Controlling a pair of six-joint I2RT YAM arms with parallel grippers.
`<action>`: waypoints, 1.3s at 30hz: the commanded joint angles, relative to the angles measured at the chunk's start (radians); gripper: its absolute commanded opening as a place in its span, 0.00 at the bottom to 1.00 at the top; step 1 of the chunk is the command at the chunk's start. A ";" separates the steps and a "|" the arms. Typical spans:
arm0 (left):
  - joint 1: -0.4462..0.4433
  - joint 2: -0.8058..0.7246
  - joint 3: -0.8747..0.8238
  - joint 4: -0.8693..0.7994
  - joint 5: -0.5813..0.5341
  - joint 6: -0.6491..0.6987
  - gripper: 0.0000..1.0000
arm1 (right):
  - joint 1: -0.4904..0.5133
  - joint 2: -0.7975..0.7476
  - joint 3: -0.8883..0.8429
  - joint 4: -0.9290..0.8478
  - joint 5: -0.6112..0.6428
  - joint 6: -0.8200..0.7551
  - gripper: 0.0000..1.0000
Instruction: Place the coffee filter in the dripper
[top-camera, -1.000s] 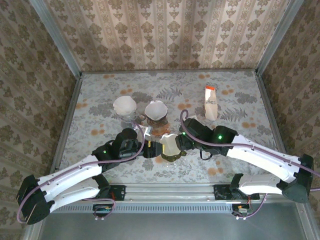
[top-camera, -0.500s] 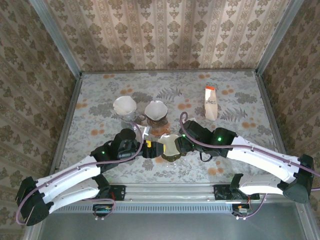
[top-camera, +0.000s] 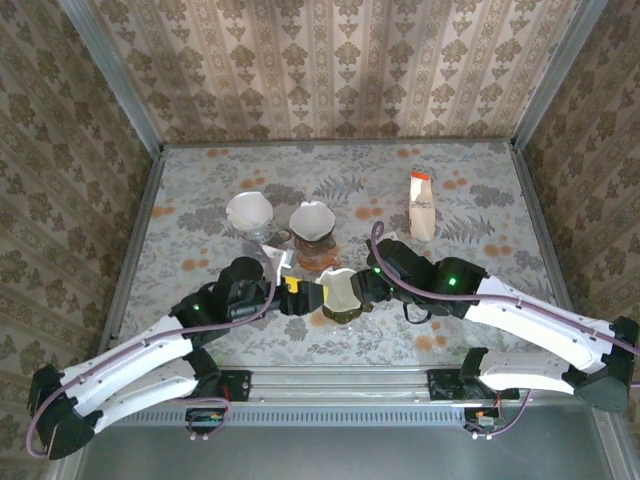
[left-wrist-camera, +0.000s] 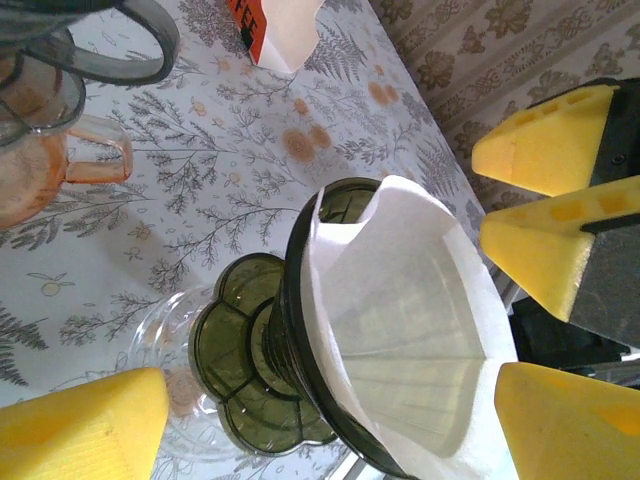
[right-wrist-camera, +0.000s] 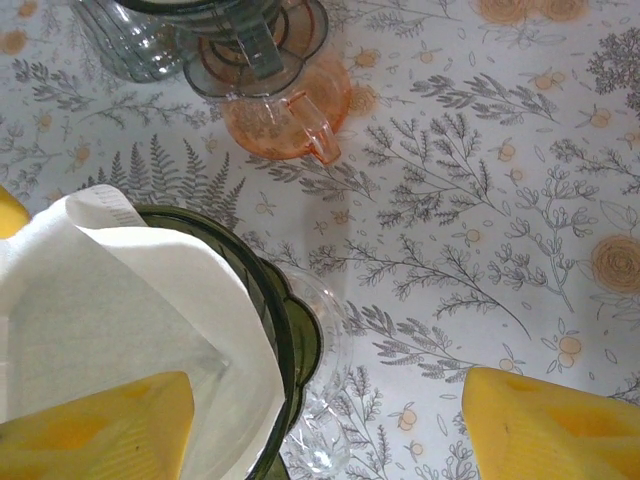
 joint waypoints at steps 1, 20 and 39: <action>0.039 -0.077 0.109 -0.126 -0.032 0.088 0.88 | 0.004 -0.036 0.027 0.024 0.041 -0.053 0.73; 0.428 -0.238 0.257 -0.442 -0.222 0.272 0.99 | 0.001 -0.173 -0.064 0.185 0.127 -0.092 0.82; 1.123 0.324 -0.114 0.526 0.298 -0.220 0.32 | -0.006 -0.304 -0.155 0.229 0.080 -0.098 0.82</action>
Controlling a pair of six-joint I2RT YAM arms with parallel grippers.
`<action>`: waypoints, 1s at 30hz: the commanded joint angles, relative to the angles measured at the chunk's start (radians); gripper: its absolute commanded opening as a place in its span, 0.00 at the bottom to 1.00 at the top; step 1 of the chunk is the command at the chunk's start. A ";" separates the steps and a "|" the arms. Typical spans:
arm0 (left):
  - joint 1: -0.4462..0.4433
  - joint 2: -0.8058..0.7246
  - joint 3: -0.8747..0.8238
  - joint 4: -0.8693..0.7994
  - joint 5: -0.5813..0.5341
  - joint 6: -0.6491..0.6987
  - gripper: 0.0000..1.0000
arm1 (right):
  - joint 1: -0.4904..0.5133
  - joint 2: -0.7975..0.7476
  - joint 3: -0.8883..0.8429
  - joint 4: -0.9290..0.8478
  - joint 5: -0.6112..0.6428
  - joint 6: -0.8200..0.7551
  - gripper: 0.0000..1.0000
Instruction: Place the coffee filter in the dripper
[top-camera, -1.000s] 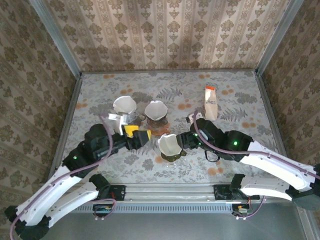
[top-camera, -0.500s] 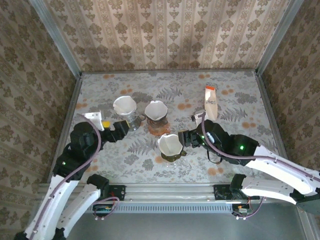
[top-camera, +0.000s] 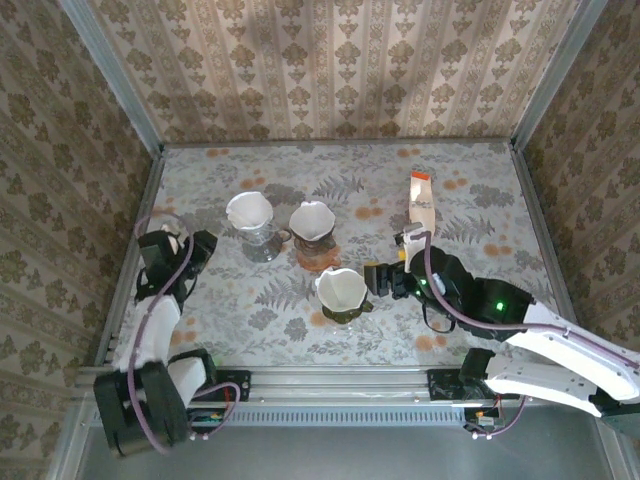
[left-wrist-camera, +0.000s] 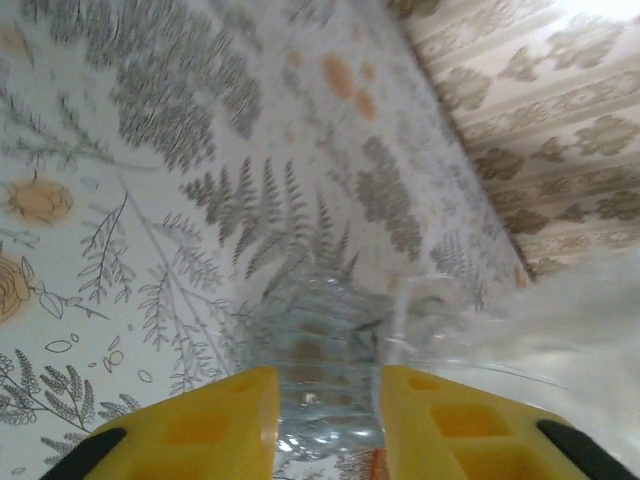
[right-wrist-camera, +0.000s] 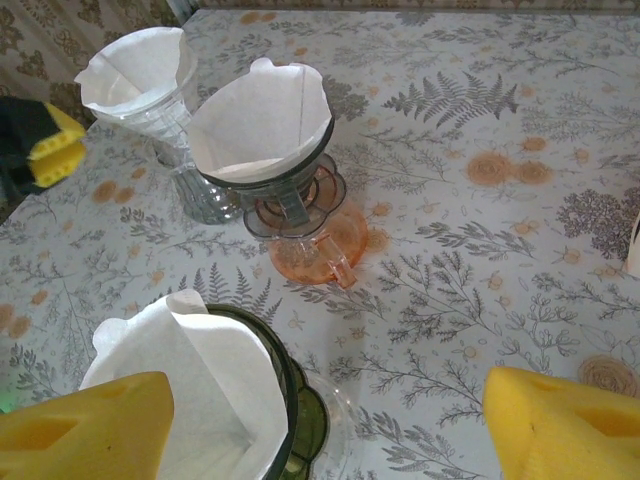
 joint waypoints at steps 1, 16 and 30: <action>0.008 0.087 0.006 0.306 0.042 -0.096 0.33 | -0.005 -0.030 -0.017 0.019 -0.008 -0.007 0.82; 0.004 0.494 0.045 0.533 -0.032 -0.096 0.44 | -0.021 -0.095 -0.060 0.020 0.011 -0.003 0.83; -0.116 0.836 0.118 0.818 -0.054 -0.295 0.13 | -0.027 -0.197 -0.077 -0.037 0.056 0.005 0.83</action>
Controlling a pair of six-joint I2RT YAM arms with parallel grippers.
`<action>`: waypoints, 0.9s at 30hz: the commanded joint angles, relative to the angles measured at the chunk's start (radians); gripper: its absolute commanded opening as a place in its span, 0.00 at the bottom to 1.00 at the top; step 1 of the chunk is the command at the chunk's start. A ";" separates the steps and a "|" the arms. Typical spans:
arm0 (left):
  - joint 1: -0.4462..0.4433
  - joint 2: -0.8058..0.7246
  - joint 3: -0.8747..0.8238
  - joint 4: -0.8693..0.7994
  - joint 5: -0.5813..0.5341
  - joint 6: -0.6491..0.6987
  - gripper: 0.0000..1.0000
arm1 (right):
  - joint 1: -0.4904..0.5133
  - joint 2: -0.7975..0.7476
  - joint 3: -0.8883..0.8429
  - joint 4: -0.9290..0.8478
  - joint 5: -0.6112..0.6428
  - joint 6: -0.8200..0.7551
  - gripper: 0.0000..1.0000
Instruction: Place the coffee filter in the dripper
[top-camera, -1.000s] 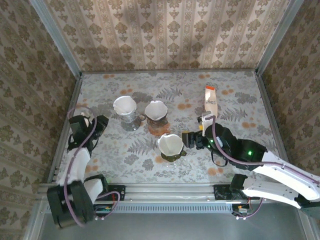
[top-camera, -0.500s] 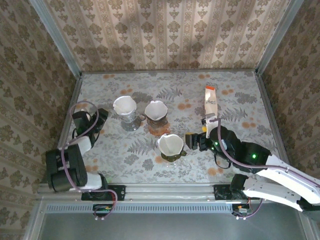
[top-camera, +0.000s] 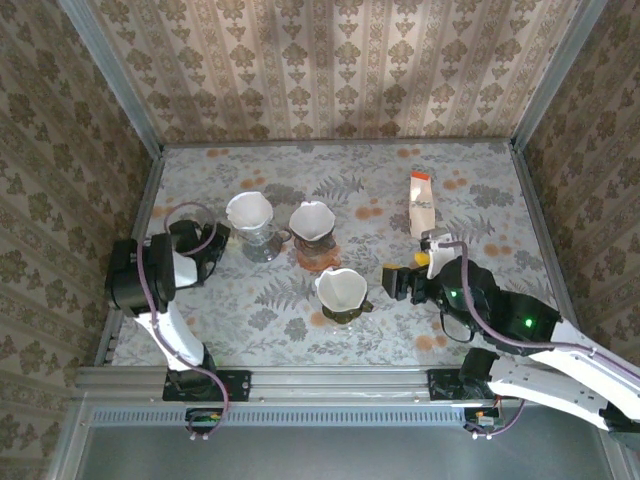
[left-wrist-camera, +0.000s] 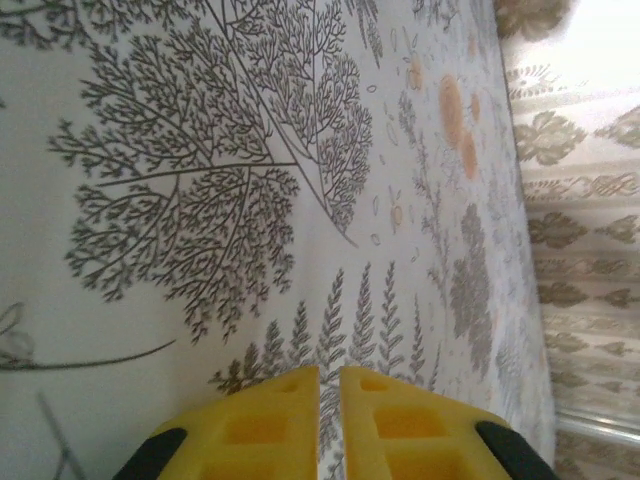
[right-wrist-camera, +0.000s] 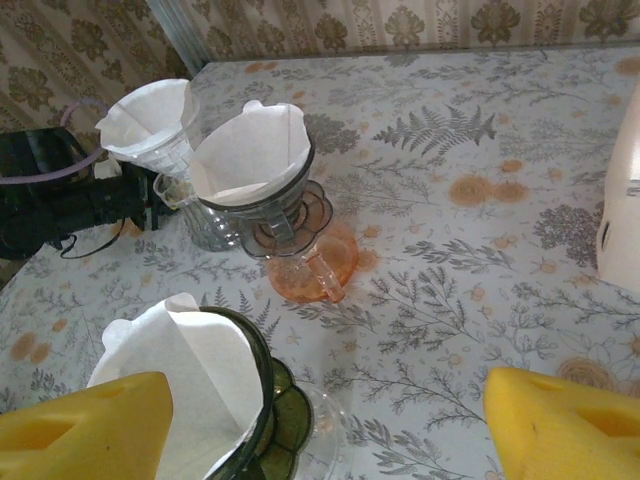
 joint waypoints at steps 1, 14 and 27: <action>-0.037 0.056 0.012 0.095 -0.002 -0.076 0.12 | -0.006 -0.021 -0.013 -0.027 0.043 0.004 0.83; -0.101 0.142 -0.038 0.239 -0.030 -0.194 0.00 | -0.007 -0.041 -0.026 -0.031 0.056 0.002 0.83; -0.165 0.221 -0.057 0.364 -0.044 -0.266 0.00 | -0.009 -0.055 -0.032 -0.043 0.067 0.008 0.83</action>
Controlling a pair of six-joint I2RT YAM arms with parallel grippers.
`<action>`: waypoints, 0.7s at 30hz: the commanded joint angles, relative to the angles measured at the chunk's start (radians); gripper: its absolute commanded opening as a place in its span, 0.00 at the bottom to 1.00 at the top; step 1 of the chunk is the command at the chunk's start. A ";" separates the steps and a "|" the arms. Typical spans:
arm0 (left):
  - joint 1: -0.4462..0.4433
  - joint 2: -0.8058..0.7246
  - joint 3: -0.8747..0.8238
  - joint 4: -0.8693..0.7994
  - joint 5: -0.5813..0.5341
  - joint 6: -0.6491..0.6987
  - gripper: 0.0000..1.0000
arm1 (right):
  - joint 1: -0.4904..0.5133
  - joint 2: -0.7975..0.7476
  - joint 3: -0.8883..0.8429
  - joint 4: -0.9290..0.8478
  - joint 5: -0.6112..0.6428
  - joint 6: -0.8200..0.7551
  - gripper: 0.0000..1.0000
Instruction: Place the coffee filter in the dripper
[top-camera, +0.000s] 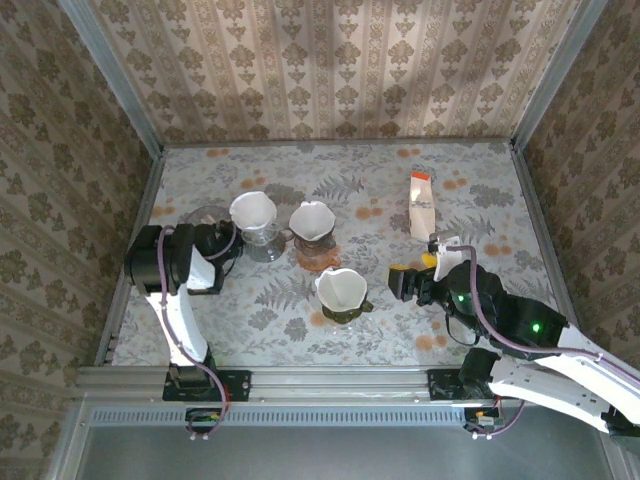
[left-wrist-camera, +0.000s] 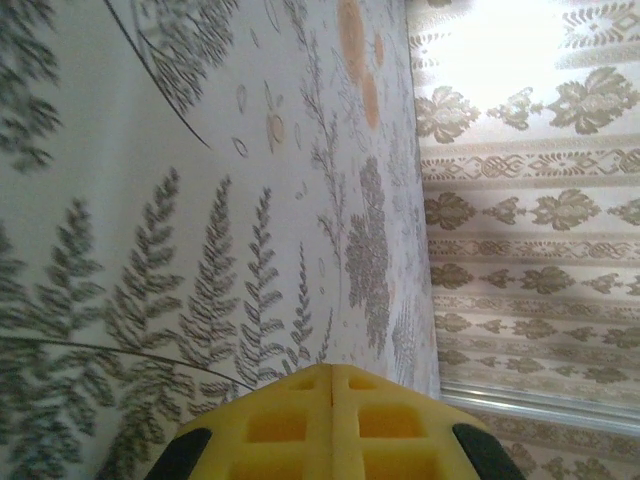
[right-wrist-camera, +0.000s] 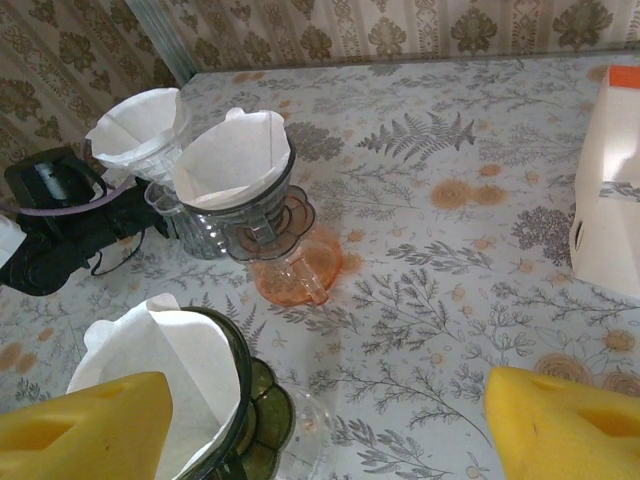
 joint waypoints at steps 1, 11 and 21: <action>-0.027 0.057 -0.026 -0.047 -0.021 -0.009 0.00 | -0.008 -0.016 -0.014 -0.024 0.037 0.009 0.83; -0.077 0.098 -0.026 -0.001 -0.041 -0.033 0.00 | -0.008 -0.027 -0.025 -0.026 0.039 0.022 0.83; -0.081 0.103 -0.036 0.008 -0.044 -0.034 0.00 | -0.007 -0.035 -0.030 -0.026 0.042 0.029 0.83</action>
